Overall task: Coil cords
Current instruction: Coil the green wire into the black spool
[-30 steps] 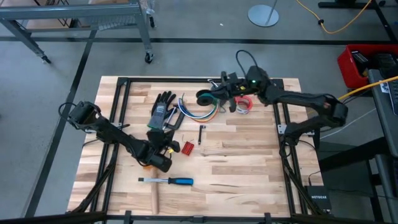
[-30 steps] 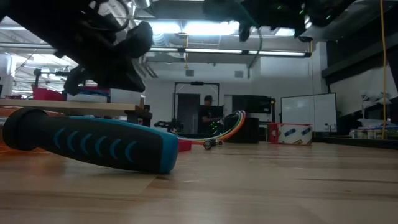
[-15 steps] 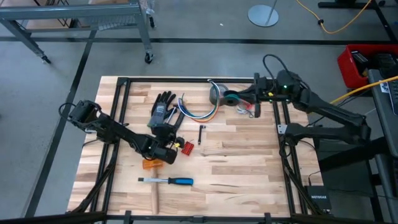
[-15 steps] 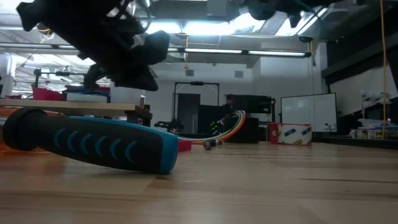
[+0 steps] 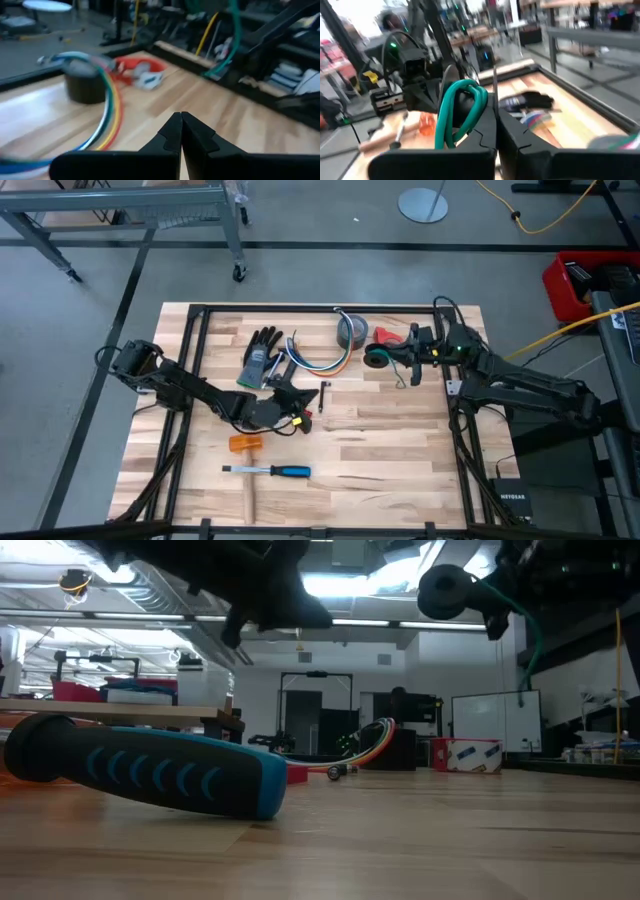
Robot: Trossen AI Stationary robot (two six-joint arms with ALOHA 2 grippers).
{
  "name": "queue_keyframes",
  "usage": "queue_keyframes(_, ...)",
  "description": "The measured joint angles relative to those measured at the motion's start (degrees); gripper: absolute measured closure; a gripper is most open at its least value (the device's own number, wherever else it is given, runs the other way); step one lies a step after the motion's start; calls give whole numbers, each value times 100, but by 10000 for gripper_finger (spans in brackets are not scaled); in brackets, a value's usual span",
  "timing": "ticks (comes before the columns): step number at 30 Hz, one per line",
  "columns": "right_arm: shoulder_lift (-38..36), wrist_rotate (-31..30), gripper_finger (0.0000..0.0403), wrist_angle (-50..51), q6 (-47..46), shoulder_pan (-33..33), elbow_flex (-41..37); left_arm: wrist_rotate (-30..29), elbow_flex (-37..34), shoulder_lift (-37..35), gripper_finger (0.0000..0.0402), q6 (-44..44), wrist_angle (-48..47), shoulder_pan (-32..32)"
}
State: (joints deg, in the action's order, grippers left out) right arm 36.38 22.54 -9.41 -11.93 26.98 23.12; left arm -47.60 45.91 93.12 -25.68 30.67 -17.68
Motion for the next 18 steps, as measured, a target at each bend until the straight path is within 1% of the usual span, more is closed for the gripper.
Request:
queue_keyframes(3,9,146,402,-955,-200,0,-412,227,0,50,401,165,582,99)
queue_keyframes(5,16,167,402,-1325,-295,0,-559,359,0,151,401,50,965,191)
queue_keyframes(7,19,168,402,-1372,-303,0,-598,656,2,323,401,-156,1342,324)
queue_keyframes(10,24,157,402,-1355,-264,0,-602,1111,26,652,401,-418,1657,539)
queue_keyframes(14,24,99,402,-1362,-47,-2,-602,1353,321,1122,401,-776,1679,777)
queue_keyframes(18,25,-10,398,-1403,-22,0,-602,1850,783,1436,393,-823,1692,952)
